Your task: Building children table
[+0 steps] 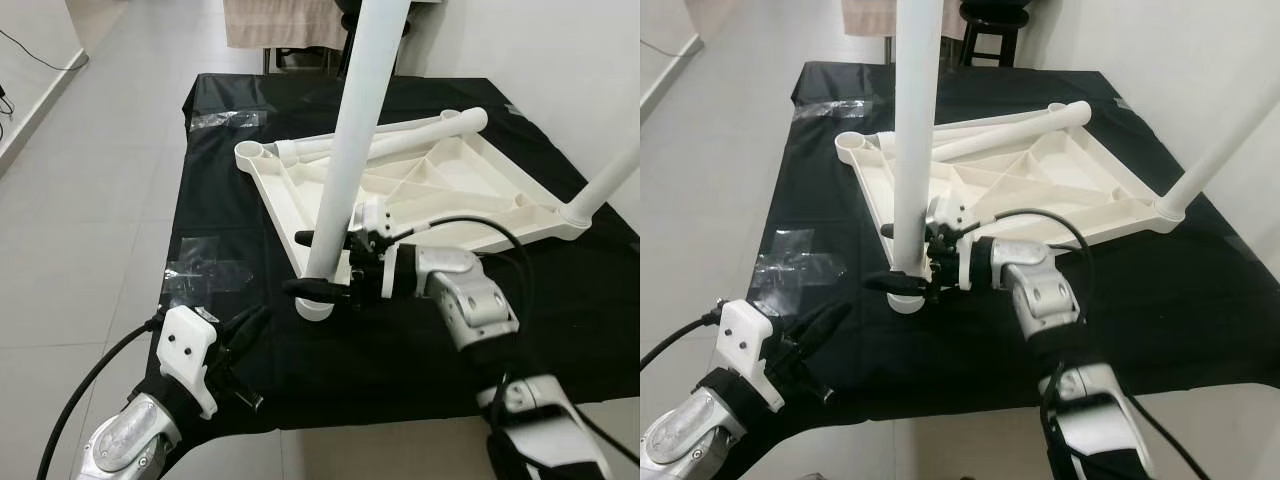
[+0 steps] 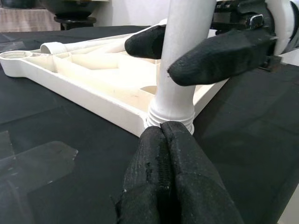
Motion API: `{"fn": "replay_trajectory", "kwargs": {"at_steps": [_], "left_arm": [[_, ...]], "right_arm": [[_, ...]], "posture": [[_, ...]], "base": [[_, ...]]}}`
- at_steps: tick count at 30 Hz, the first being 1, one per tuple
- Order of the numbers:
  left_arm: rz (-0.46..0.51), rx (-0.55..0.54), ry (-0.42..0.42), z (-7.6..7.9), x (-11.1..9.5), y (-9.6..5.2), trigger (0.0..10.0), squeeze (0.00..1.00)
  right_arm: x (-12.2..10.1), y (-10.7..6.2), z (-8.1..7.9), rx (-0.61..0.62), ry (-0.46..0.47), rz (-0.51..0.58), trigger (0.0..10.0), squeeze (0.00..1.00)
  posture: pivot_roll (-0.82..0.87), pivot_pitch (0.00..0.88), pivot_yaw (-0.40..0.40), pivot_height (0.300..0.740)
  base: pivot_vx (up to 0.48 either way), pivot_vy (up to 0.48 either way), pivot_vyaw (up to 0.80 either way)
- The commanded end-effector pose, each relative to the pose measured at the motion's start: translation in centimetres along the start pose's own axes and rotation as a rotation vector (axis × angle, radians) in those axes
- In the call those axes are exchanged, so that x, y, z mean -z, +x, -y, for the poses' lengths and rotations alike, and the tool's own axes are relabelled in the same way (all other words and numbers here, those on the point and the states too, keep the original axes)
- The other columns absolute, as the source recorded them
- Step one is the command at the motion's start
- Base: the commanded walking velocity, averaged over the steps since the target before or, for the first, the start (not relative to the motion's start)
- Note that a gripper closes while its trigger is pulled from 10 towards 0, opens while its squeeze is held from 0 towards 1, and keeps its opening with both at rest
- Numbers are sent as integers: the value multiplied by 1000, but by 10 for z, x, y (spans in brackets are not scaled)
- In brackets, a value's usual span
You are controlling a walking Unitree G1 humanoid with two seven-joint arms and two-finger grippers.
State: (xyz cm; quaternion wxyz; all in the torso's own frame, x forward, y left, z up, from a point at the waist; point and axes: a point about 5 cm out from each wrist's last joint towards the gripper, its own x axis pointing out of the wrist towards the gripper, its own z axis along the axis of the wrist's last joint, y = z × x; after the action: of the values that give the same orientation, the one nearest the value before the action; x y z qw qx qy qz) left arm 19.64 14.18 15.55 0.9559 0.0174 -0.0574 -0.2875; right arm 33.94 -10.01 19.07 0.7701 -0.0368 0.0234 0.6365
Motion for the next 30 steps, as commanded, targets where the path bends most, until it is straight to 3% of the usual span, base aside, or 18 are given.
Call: {"fn": "replay_trajectory", "kwargs": {"at_steps": [1, 9, 15, 16, 17, 18, 19, 20, 22, 23, 24, 30], "left_arm": [[-7, 3, -6, 2, 3, 1, 10000, 0], [-4, 3, -8, 3, 3, 1, 10000, 0], [0, 3, -11, 4, 1, 0, 10000, 0], [0, 4, -12, 3, 0, -2, 10000, 0], [0, 4, -12, 3, 0, -2, 10000, 0], [0, 4, -13, 2, -1, -4, 10000, 0], [1, 4, -15, 1, -2, -4, 10000, 0], [1, 4, -15, 1, -2, -4, 10000, 0], [0, 2, -17, -1, -2, -5, 10000, 0], [0, 2, -17, -1, -2, -5, 10000, 0], [-3, 3, -18, -2, -1, -5, 10000, 0], [-4, 8, -20, -1, -1, -4, 10000, 0]], "right_arm": [[-4, -3, 7, -12, 17, 38, 0, 0], [-5, -8, 12, -22, 9, 56, 0, 0], [5, -20, 9, 85, -21, 52, 0, 0], [28, -12, 5, 483, 24, -22, 0, 0], [28, -12, 5, 483, 24, -22, 0, 0], [38, -14, 1, 891, 114, 8, 0, 0], [49, -5, -22, 984, 149, 12, 0, 0], [49, -5, -22, 984, 149, 12, 0, 0], [54, 14, -49, 925, 135, 11, 0, 0], [54, 14, -49, 925, 135, 11, 0, 0], [54, 20, -50, 839, 103, -7, 0, 0], [54, 22, -46, 790, 124, -3, 0, 0]], "posture": [[146, 99, -111, 740], [142, 104, -110, 740], [137, 113, -110, 740], [128, 132, -112, 740], [128, 132, -112, 740], [112, 141, -109, 740], [112, 147, -99, 740], [112, 147, -99, 740], [106, 141, -87, 740], [106, 141, -87, 740], [110, 139, -89, 740], [110, 137, -95, 740]], "base": [[0, 0, 0], [0, 0, 0], [0, 0, 0], [0, 0, 0], [0, 0, 0], [0, 0, 0], [0, 0, 0], [0, 0, 0], [0, 0, 0], [0, 0, 0], [0, 0, 0], [0, 0, 0]]}}
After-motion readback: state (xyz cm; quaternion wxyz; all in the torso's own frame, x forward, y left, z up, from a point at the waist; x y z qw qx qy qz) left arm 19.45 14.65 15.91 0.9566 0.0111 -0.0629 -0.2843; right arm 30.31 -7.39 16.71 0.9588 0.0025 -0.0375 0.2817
